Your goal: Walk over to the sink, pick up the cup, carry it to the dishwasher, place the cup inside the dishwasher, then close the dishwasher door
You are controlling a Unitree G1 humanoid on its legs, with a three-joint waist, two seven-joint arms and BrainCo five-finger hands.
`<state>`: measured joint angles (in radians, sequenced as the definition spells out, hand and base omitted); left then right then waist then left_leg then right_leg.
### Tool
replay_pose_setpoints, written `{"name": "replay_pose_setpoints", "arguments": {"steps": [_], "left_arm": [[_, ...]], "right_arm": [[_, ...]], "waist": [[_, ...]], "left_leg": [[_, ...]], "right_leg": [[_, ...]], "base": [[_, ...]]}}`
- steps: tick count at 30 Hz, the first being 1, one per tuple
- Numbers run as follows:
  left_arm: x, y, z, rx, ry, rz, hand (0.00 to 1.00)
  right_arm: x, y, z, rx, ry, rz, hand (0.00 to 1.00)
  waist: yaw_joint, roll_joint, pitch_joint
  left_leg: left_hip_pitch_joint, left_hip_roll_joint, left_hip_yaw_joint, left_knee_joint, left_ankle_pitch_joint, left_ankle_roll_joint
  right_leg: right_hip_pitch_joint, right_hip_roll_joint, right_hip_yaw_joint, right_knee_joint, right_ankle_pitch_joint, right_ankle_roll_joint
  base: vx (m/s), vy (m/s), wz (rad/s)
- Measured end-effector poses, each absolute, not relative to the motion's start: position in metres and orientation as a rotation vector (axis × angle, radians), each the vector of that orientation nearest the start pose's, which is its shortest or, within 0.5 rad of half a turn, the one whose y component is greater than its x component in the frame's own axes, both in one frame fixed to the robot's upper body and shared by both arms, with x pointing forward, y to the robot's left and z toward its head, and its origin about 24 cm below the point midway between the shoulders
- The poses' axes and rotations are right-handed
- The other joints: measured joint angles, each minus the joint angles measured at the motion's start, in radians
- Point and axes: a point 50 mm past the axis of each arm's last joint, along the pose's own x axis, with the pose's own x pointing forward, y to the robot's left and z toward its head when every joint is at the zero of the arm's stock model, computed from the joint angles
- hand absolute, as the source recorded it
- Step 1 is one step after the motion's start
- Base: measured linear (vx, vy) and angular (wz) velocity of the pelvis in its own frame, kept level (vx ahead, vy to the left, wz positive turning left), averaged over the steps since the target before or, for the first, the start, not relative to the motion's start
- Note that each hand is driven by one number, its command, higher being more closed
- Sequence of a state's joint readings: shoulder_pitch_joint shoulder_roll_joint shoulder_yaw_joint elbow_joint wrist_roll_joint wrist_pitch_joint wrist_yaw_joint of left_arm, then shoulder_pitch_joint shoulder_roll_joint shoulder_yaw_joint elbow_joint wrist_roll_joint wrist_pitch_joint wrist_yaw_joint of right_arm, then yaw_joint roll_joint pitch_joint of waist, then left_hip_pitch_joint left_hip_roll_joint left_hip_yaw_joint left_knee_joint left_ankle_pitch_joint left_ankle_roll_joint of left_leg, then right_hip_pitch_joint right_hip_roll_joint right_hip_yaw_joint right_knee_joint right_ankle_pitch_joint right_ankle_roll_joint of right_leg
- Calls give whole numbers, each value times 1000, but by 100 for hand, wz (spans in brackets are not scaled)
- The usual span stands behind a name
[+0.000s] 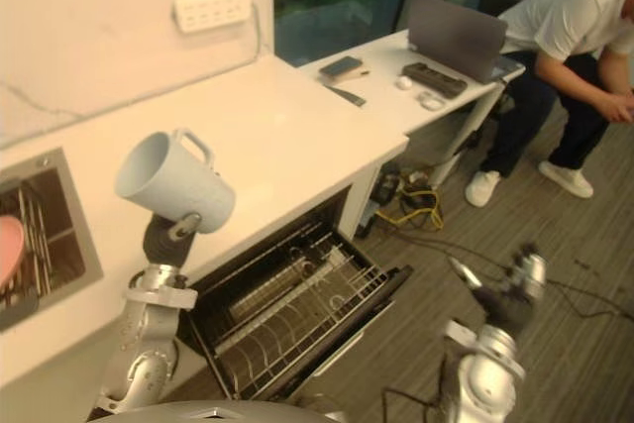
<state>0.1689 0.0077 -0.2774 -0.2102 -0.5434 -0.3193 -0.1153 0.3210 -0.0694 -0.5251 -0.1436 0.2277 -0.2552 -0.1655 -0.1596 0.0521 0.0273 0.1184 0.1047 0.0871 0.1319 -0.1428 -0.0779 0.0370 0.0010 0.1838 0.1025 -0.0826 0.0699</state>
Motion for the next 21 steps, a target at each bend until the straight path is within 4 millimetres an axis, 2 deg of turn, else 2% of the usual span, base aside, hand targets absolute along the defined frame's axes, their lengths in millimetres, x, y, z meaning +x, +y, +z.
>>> {"name": "replay_pose_setpoints", "arguments": {"steps": [1, 3, 4, 5, 6, 8, 9, 10, 11, 12, 13, 14, 15, 17, 18, 19, 21], "left_arm": [[213, 104, 84, -596, -326, -266, 100], [213, 103, 87, -596, -337, -276, 100], [213, 104, 93, -593, -356, -292, 100], [213, 105, 93, -590, -361, -294, 100], [214, 110, 93, -576, -366, -279, 100], [216, 124, 94, -525, -377, -229, 100], [218, 135, 95, -498, -389, -189, 100], [219, 139, 96, -485, -400, -179, 100], [219, 148, 97, -464, -413, -143, 100], [219, 153, 97, -460, -421, -113, 100], [219, 154, 98, -460, -425, -102, 100], [218, 156, 99, -458, -439, -84, 100], [219, 157, 101, -453, -451, -74, 100], [220, 157, 102, -449, -453, -54, 100], [222, 156, 103, -452, -454, -36, 100], [223, 155, 102, -466, -441, -22, 100], [223, 153, 101, -485, -429, -7, 100]], "right_arm": [[136, -305, 54, -38, -164, -759, 0], [136, -302, 56, -36, -164, -749, 0], [137, -298, 66, -27, -213, -740, 0], [140, -297, 70, -27, -235, -734, 0], [147, -295, 77, -20, -277, -714, 0], [163, -292, 84, 27, -333, -689, 0], [175, -288, 83, 61, -339, -662, 0], [179, -285, 82, 71, -342, -650, 0], [187, -280, 80, 90, -333, -625, 0], [191, -275, 79, 95, -328, -600, 0], [194, -271, 79, 91, -326, -579, 0], [202, -261, 81, 94, -333, -528, 0], [211, -251, 85, 111, -349, -479, 0], [220, -244, 93, 118, -383, -426, 0], [228, -239, 102, 108, -411, -380, 0], [231, -240, 105, 88, -414, -352, 0], [233, -243, 109, 42, -402, -315, 0]], "waist": [[-3, 14, -7], [-2, 16, -8], [4, 15, -7], [11, 14, -7], [29, 14, -3], [43, 20, 14], [47, 17, 30], [50, 20, 41], [54, -4, 50], [72, -6, 52], [81, -9, 51], [95, -21, 47], [103, -39, 41], [119, -48, 37], [137, -54, 41], [142, -40, 50], [147, -26, 58]], "left_leg": [[10, 0, 13, 9, -9, -5], [16, -2, 26, 7, -12, -2], [29, -6, 57, 3, -27, 7], [31, -4, 76, 3, -37, 9], [40, 5, 119, 4, -58, 13], [60, 22, 178, 6, -86, 19], [61, 36, 210, 5, -87, 24], [54, 38, 220, 3, -91, 29], [60, 38, 240, 5, -93, 32], [60, 44, 251, 16, -93, 31], [59, 49, 254, 29, -92, 31], [48, 51, 254, 46, -92, 31], [22, 51, 249, 67, -95, 24], [-11, 56, 241, 75, -87, 9], [-42, 52, 242, 88, -88, -4], [-61, 64, 235, 108, -84, -10], [-82, 79, 206, 136, -82, -15]], "right_leg": [[-13, 3, 18, 30, -9, 13], [-25, 4, 25, 49, -12, 18], [-54, 7, 2, 69, -15, 28], [-68, 9, -25, 72, -11, 34], [-91, 15, -100, 77, 5, 39], [-107, 28, -198, 71, 52, 26], [-102, 34, -236, 32, 90, 12], [-110, 26, -275, 66, 53, -35], [-124, -28, -362, 199, -32, -73], [-116, -80, -413, 289, -70, -58], [-105, -100, -422, 306, -71, -56], [-76, -126, -415, 291, -41, -44], [-48, -130, -397, 208, -7, -4], [1, -110, -406, 58, 15, 25], [50, -101, -408, -91, 43, 52], [59, -90, -415, -124, 68, 46], [66, -74, -427, -130, 70, 41]], "base": [[142, 31, -55], [74, 43, -44], [45, 42, -61], [-16, 13, -102], [-57, -2, -97], [-131, -2, -109], [-160, -2, -84], [-153, 5, -53], [-97, 23, -36], [-75, 26, -29], [-26, -18, -27], [-27, -88, -15], [-39, -162, -12], [-52, -190, -13], [-59, -217, -14], [-71, -199, -7], [-81, -132, 17]]}}
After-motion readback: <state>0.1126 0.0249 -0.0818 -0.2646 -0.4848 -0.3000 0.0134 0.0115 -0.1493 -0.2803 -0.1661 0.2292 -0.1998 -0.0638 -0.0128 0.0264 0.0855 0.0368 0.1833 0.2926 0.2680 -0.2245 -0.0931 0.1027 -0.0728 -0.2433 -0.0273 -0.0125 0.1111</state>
